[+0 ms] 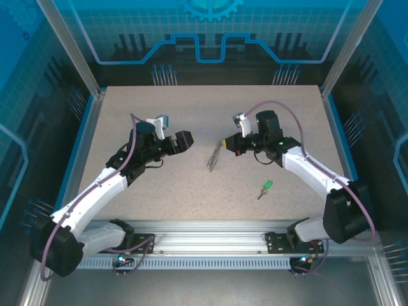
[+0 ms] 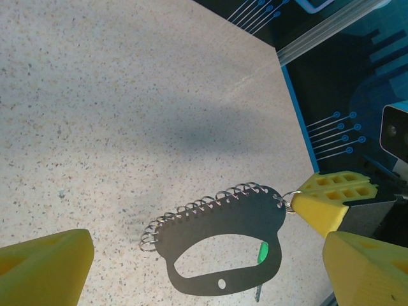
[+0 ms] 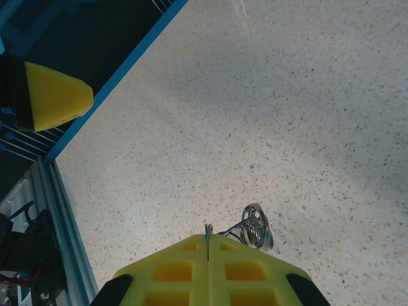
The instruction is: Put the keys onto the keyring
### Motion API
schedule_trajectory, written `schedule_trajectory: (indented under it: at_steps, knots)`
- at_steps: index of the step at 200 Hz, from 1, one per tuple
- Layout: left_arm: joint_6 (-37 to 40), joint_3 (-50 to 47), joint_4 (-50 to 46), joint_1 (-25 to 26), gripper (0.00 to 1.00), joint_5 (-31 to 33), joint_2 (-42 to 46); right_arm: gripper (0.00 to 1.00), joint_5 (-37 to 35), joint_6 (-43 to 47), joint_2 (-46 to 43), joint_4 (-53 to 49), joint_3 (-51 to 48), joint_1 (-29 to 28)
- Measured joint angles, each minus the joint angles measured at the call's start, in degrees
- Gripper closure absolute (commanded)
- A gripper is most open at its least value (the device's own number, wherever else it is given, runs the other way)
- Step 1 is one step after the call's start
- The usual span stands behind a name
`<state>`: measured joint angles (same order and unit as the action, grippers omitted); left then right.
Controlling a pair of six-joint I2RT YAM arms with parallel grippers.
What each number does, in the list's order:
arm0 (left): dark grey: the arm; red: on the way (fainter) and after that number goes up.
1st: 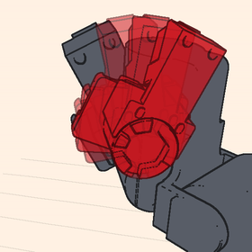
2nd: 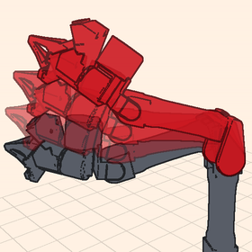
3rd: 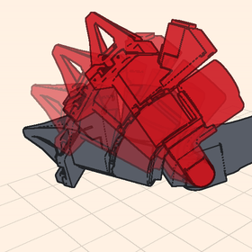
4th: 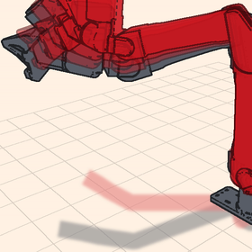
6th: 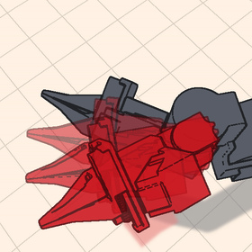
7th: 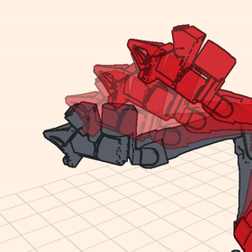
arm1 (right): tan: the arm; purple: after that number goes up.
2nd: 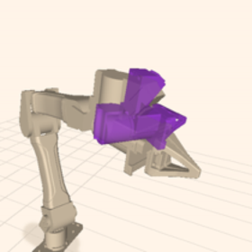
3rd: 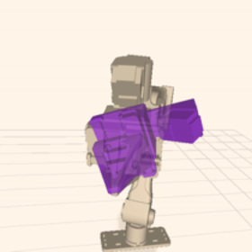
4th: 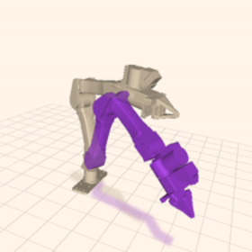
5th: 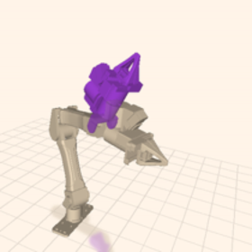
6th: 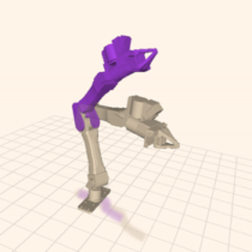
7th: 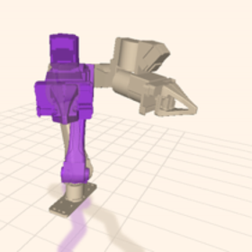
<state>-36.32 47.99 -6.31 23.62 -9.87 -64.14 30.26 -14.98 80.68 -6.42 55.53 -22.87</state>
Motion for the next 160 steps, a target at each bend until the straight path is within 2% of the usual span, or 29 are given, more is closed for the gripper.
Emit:
schedule_trajectory:
  at_steps: [99, 129, 160]
  knots:
    - [-0.8, -2.8, 5.0, 1.0, 0.05, 0.1, -2.6, 1.00, -0.5, -2.1, 3.5, 5.6, -7.2, -1.9]
    - [-0.6, -3.0, 5.8, 1.0, 0.04, -0.1, -2.7, 1.00, -3.4, -1.9, 5.9, 5.6, -8.4, -3.0]
    - [0.0, -4.0, 6.7, 1.0, 0.04, -0.4, -3.2, 1.00, -8.4, -1.9, 8.9, 4.9, -8.6, -6.9]
